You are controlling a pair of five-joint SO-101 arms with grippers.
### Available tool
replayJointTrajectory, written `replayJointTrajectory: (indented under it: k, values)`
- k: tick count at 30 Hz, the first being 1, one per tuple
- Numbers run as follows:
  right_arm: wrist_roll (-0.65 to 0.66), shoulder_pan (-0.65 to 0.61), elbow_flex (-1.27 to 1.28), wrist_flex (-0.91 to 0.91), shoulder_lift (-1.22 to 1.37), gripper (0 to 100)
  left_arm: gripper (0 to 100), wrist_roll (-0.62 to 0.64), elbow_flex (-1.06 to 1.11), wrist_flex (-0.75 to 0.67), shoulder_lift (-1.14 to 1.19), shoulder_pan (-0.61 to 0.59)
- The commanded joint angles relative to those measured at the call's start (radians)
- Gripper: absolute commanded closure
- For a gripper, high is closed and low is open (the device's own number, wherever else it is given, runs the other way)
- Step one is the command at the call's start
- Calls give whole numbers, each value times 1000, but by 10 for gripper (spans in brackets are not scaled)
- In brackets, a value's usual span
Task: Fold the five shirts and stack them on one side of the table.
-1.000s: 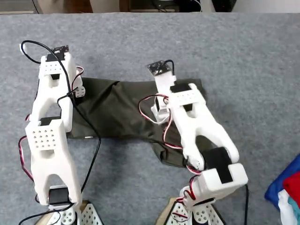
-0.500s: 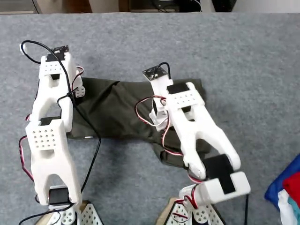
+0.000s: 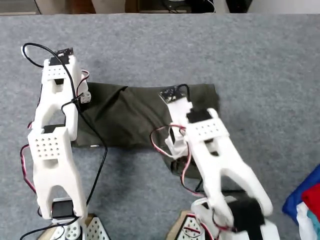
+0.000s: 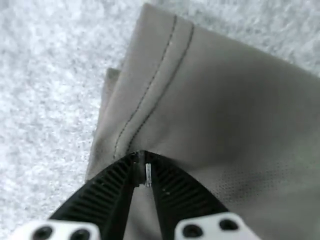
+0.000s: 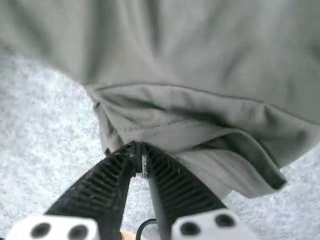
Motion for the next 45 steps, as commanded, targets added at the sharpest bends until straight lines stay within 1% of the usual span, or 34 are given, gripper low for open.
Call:
replayJointTrajectory:
  k: [1,4,7,10,13,16,18,22,27,31,34,45]
  values:
    - [-3,-13,50,8,-110,993,980,-8,-32,-41,2,11]
    - [-3,-16,99,2,-134,992,980,-8,-32,-41,2,11]
    - [18,-50,134,3,-130,993,980,-8,-32,-41,2,11]
    - [61,-51,76,-2,-133,993,980,-8,-32,-41,2,11]
    - [60,-16,-41,-11,-125,993,980,-8,-32,-41,2,11]
    - [60,41,-125,-61,-124,993,980,-8,-32,-41,2,11]
    - [60,74,-133,-126,-122,993,980,-8,-31,-41,2,11]
    - [61,102,-62,-244,-107,993,980,-8,-31,-41,2,11]
    - [60,102,13,-296,16,993,980,-8,-31,-41,2,11]
    - [60,104,16,-290,101,993,980,-8,-31,-41,2,11]
    - [60,104,12,-255,116,993,980,-8,-31,-41,2,11]
    - [61,96,18,54,73,993,980,-8,-31,-41,2,11]
